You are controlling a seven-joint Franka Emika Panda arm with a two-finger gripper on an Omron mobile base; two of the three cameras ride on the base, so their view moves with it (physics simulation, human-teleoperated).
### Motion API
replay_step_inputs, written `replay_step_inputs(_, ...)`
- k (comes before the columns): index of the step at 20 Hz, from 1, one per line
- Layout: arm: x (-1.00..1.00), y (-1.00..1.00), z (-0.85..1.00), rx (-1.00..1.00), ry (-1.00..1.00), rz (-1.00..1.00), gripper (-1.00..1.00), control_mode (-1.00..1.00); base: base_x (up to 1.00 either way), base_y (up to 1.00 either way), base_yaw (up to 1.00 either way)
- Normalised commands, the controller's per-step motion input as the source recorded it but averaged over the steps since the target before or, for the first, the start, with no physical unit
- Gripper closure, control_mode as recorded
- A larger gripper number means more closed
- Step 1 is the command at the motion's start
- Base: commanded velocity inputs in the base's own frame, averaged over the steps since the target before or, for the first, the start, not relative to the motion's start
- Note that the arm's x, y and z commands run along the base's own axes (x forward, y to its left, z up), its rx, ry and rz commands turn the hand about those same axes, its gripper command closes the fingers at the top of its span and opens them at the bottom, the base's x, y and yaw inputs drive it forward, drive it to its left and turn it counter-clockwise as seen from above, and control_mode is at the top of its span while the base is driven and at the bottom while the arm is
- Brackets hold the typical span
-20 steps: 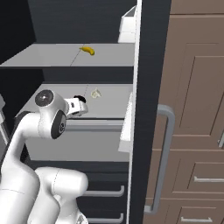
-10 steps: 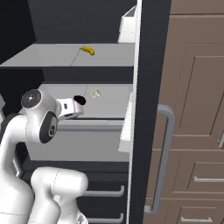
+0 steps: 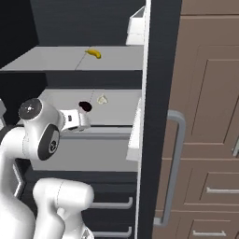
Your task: Place the eggplant in the correct fridge rack based on whether it is a fruit or vegetable. Finally, close the fridge door.
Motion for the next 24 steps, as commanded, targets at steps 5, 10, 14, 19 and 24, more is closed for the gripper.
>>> replay_step_inputs(5, 0.00, 0.00, 0.00, 0.00, 0.00, 0.00, -1.00, 1.00, -0.77, 0.00, 0.01)
replay_step_inputs(10, 0.00, 0.00, 0.00, 0.00, 0.00, 0.00, -1.00, 1.00, -0.72, -0.01, 0.08)
replay_step_inputs(14, 0.00, 0.00, 0.00, 0.00, 0.00, 0.00, -1.00, 1.00, -0.29, -0.01, 0.14)
replay_step_inputs(19, 0.00, 0.00, 0.00, 0.00, 0.00, 0.00, -1.00, 1.00, -0.10, -0.08, 0.20)
replay_step_inputs(24, 0.00, 0.00, 0.00, 0.00, 0.00, 0.00, -1.00, 1.00, -0.04, -0.08, 0.19)
